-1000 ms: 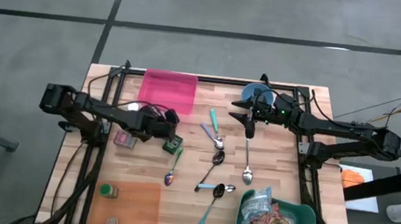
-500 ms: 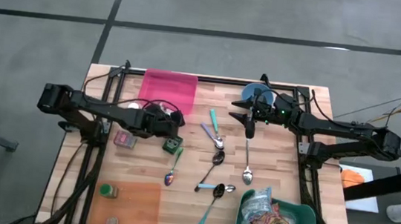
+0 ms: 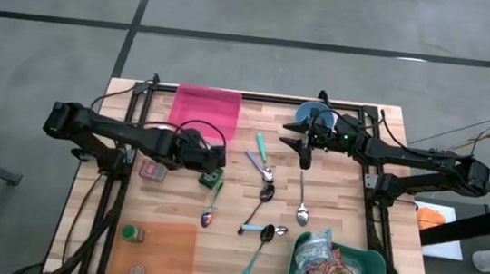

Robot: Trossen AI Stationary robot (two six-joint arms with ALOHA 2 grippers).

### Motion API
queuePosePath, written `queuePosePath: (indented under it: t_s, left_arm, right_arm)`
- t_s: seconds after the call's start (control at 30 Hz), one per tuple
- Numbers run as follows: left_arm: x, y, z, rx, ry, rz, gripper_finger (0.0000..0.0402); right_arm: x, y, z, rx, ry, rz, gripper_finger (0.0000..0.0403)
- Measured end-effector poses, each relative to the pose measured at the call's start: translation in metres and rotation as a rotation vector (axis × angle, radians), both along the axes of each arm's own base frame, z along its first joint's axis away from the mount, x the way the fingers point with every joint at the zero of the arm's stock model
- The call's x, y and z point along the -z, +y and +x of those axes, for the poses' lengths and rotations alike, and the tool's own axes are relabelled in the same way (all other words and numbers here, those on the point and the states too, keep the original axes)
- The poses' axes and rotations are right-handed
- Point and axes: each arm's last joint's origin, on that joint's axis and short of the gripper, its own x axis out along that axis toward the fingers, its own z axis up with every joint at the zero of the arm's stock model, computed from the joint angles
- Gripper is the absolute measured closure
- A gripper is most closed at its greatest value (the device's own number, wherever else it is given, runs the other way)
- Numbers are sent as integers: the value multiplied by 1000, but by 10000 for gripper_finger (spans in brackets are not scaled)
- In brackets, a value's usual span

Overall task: Pick & Place Food Item
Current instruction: Put the orange seasoning pack into the orange bin

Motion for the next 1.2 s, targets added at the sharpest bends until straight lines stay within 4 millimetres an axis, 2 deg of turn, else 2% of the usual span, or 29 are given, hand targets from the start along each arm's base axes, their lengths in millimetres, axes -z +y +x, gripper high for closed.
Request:
queuePosePath:
  t_s: [0.3, 0.43, 0.73, 1.0, 1.2]
  left_arm:
    - [-38, -20, -3, 92, 10, -18, 401]
    - [-48, -32, -6, 158, 16, -11, 401]
    - [-57, -67, -23, 296, 62, -58, 401]
    - [-62, -104, -50, 350, 39, -39, 401]
    - [-64, -123, -66, 433, 36, -21, 401]
  right_arm:
    - [0, 0, 0, 0, 0, 0, 192]
    - [0, 0, 0, 0, 0, 0, 192]
    - [0, 0, 0, 0, 0, 0, 192]
    - [0, 0, 0, 0, 1, 0, 192]
    - [0, 0, 0, 0, 1, 0, 192]
